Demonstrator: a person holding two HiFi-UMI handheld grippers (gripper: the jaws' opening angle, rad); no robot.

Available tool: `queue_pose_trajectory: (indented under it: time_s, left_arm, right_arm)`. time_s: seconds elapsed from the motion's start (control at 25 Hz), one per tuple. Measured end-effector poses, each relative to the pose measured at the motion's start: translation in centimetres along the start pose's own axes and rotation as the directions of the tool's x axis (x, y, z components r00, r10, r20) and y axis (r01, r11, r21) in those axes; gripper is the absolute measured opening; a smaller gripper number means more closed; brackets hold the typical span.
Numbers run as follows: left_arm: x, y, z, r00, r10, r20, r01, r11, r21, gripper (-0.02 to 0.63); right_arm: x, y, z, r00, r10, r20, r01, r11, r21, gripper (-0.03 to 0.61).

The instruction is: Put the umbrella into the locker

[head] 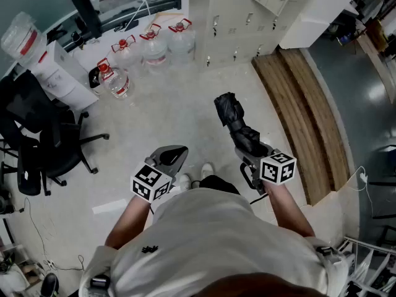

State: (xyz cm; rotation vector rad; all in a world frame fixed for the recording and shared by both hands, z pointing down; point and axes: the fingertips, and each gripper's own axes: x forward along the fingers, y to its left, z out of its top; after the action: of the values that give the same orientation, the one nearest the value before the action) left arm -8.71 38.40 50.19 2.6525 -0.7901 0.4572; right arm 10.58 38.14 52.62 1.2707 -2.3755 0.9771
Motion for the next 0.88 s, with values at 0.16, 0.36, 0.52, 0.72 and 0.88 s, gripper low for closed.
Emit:
queue_pose_trajectory:
  time_s: [0.16,0.36,0.52,0.72,0.88]
  left_arm:
    - [2.7,-1.6,3.3,0.999,-0.031,0.033,0.030,0.999,0.032,0.055]
    - [5.0,-0.6,5.7,1.000,-0.006,0.022,0.005,0.999,0.038,0.055]
    - [7.7,-0.4,6.9,1.000,0.007,0.021,-0.008,0.999,0.044,0.055]
    - [10.8,-0.8,7.3,1.000,-0.009,0.024,0.008,1.000,0.019,0.055]
    - [12.3,1.1,8.1,1.000,-0.023,0.005,0.023,0.999,0.030,0.055]
  right_arm:
    - [-0.8,-2.5,1.5,1.000,-0.019,-0.003,0.019,1.000,-0.001,0.247]
    - [-0.5,-5.0,3.3,1.000,-0.006,-0.017,0.006,1.000,-0.006,0.247]
    - [-0.3,-7.9,4.4,1.000,-0.010,-0.024,0.009,0.999,-0.036,0.247]
    - [0.6,-10.7,5.6,1.000,-0.015,-0.026,0.014,0.999,-0.032,0.247]
    - [2.3,-12.3,7.4,0.999,-0.021,-0.024,0.020,1.000,-0.024,0.247]
